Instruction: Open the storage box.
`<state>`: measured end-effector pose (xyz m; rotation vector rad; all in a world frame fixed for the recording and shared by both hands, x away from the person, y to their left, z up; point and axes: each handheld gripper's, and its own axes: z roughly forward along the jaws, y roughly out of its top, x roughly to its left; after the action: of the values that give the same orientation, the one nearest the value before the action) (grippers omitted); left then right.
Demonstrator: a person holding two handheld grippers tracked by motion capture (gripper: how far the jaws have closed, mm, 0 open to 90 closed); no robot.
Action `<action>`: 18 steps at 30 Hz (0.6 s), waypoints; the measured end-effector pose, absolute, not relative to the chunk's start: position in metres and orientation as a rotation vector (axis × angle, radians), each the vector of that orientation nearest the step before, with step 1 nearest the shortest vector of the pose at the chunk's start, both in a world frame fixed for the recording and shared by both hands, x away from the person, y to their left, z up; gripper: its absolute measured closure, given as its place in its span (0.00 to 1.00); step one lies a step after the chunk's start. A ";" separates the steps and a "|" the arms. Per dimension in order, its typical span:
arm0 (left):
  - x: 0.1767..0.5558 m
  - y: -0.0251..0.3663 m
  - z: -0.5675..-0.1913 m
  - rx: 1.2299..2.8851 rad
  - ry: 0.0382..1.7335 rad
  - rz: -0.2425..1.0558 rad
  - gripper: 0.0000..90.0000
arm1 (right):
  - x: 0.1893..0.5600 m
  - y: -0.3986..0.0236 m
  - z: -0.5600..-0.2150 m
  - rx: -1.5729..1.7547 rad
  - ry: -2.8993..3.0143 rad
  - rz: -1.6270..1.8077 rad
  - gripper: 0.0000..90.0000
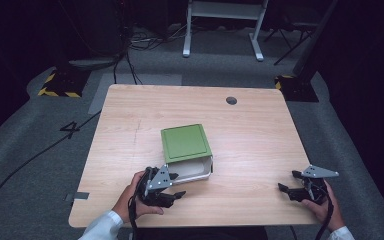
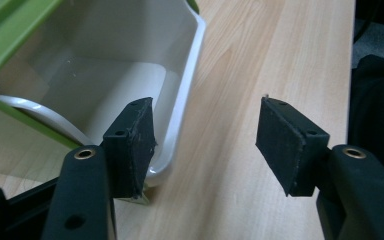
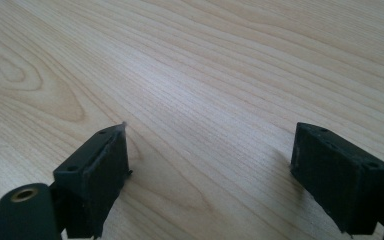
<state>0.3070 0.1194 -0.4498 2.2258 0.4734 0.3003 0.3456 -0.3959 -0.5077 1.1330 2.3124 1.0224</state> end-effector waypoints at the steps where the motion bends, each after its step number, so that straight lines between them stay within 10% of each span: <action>1: 0.309 0.118 -0.451 2.228 0.471 0.296 0.47 | 0.346 -0.396 -0.508 1.133 2.313 1.022 0.17; 18: 0.348 0.099 -0.457 2.234 0.438 0.291 0.65 | 0.346 -0.396 -0.508 1.133 2.313 1.023 0.17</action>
<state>0.3475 0.0985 -0.4573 2.2339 0.4384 0.2906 0.3457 -0.3960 -0.5077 1.1326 2.3126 1.0225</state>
